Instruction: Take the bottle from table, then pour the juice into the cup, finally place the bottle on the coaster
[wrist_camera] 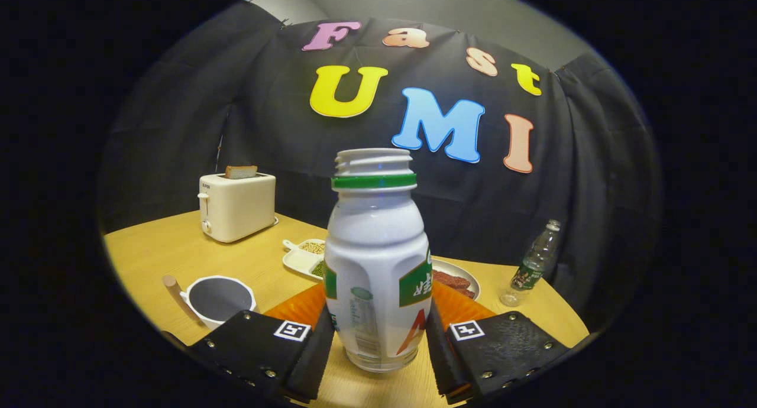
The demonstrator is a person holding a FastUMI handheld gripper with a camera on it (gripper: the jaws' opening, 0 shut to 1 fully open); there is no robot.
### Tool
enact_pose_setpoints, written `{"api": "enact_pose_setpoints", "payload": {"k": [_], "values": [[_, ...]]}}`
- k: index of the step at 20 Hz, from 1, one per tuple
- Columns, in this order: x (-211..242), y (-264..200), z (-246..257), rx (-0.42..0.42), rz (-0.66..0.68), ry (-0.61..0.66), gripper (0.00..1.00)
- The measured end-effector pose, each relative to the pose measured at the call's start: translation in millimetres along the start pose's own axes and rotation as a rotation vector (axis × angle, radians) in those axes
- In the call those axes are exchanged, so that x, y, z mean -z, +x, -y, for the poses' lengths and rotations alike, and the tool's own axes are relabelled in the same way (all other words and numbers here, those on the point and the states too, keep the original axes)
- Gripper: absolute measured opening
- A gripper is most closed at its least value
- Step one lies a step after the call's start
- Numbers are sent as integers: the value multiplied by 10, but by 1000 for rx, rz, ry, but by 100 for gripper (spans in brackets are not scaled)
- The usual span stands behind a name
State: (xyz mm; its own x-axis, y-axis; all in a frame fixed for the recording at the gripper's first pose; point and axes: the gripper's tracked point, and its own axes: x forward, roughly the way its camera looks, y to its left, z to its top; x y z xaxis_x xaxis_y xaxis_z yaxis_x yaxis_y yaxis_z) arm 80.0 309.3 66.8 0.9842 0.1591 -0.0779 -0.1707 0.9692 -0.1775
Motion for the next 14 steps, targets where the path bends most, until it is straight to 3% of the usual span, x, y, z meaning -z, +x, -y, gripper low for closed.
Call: {"api": "enact_pose_setpoints", "payload": {"k": [14], "values": [[184,183,212,39,3,141,71]]}}
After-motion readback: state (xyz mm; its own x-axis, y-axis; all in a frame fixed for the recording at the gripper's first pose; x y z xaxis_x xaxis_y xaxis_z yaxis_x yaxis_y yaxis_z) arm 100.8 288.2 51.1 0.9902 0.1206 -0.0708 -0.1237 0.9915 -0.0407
